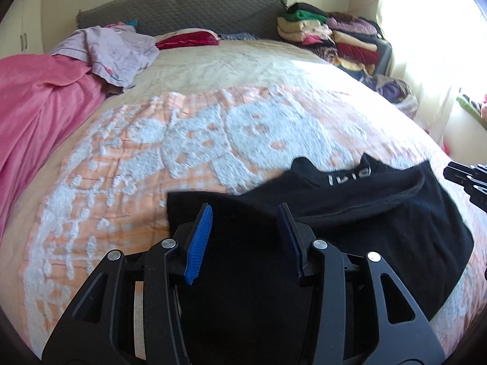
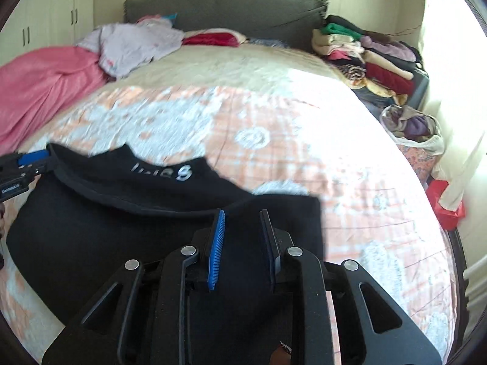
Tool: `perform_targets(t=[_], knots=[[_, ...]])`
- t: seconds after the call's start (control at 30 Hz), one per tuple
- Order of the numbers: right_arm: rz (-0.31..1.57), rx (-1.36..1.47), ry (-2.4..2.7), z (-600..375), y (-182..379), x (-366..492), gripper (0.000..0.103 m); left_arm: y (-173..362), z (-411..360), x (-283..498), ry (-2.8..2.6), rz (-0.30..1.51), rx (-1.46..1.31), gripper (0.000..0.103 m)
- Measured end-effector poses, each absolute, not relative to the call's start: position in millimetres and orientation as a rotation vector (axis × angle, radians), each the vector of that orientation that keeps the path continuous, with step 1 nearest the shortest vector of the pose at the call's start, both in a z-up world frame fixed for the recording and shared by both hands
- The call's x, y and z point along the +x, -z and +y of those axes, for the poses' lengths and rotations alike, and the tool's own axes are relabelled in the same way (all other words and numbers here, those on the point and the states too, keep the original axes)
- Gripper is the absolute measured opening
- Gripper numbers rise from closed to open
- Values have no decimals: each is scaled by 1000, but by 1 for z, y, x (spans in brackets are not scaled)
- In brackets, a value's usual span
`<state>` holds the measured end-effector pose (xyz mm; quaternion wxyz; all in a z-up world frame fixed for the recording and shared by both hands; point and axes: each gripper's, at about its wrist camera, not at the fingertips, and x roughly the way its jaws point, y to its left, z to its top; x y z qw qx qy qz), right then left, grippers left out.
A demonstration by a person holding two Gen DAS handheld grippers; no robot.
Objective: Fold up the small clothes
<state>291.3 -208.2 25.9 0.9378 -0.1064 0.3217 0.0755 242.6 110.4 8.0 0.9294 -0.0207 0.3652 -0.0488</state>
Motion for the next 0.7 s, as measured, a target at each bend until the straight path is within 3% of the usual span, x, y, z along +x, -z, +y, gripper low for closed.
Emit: perform_targets(t=[0.2, 0.7], knots=[[640, -141, -100, -249, -33, 288, 39, -22, 132, 238, 80, 731, -89, 36], [803, 100, -201, -283, 28, 338, 38, 32, 154, 256, 92, 852, -231, 37]])
